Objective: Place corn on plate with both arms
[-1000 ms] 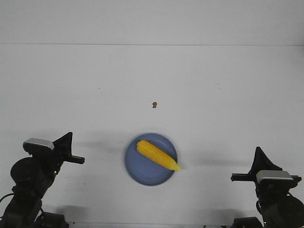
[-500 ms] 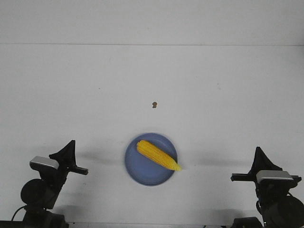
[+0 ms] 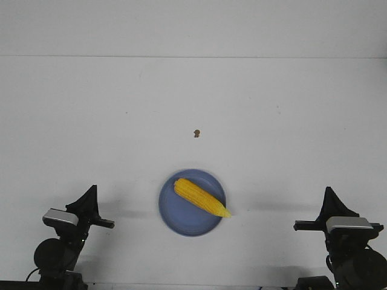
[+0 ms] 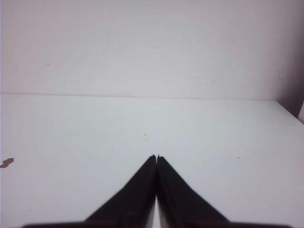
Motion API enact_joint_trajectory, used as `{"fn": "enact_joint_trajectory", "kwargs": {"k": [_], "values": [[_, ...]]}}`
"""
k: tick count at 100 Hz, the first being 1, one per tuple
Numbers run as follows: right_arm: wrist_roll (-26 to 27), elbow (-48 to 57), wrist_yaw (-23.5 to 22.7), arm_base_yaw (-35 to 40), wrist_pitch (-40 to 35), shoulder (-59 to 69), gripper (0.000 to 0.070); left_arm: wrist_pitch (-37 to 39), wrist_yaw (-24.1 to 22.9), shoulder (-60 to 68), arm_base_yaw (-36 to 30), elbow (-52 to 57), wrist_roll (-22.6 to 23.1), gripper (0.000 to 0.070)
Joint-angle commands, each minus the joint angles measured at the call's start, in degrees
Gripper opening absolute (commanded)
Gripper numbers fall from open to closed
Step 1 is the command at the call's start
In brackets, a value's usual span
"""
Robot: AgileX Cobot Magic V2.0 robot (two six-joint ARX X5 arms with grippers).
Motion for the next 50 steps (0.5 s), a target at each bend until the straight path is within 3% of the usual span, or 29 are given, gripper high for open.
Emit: {"fn": "enact_joint_trajectory", "kwargs": {"k": [1,50], "values": [[0.52,0.46,0.22,0.02,0.55,0.11,0.0,2.38,-0.33,-0.15,0.17,-1.11,0.55,0.0012],[0.52,0.46,0.22,0.02,0.55,0.11,0.0,2.19,-0.11,-0.13,0.35,-1.16,0.15,0.0013]]}}
